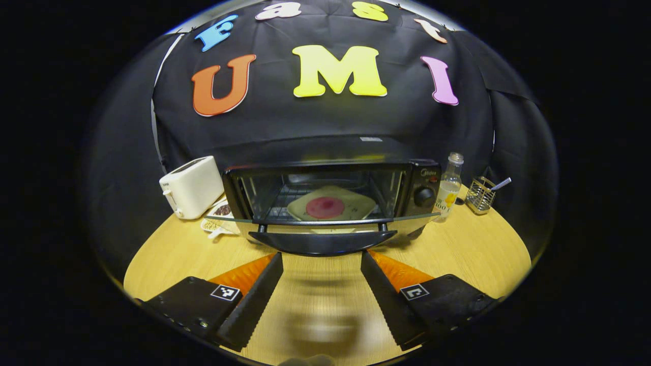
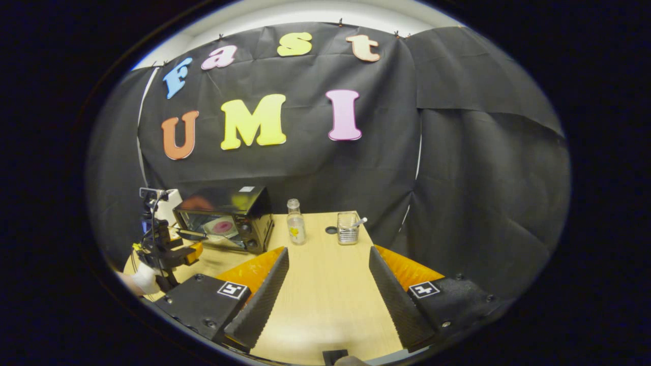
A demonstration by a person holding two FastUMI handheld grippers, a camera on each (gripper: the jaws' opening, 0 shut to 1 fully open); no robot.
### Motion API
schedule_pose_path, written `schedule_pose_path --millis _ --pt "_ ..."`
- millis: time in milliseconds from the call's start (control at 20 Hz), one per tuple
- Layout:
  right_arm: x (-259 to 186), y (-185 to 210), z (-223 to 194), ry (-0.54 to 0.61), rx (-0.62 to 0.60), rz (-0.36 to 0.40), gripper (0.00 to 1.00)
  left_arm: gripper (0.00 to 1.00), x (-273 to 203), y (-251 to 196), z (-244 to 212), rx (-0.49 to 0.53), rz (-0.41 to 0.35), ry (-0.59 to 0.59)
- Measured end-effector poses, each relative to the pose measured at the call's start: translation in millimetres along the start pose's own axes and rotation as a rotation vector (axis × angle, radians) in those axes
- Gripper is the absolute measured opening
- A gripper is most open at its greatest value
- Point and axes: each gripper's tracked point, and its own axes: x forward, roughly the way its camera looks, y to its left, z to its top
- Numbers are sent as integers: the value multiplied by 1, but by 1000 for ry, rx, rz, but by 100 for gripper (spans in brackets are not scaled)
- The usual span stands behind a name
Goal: Open the electric oven with the left hand, put the food in, and close the electric oven.
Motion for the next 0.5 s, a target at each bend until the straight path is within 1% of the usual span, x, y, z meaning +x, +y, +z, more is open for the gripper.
schedule_pose_path --millis 100,200,300,350,400,500 --pt "-3 -3 3 -5 13 -4 97 98 5 1 19 17 -2 -36" --pt "-7 -7 4 -13 18 -13 97 97 5 1 26 28 -6 -55" --pt "-8 -8 5 -16 18 -13 97 97 3 0 24 30 -13 -49" --pt "-9 -8 4 -14 18 -16 100 97 2 2 23 33 -11 -44" --pt "-10 -9 4 -15 19 -14 97 97 0 3 22 34 -10 -42" --pt "-13 -7 4 -15 20 -10 97 97 -3 2 21 34 -13 -42"
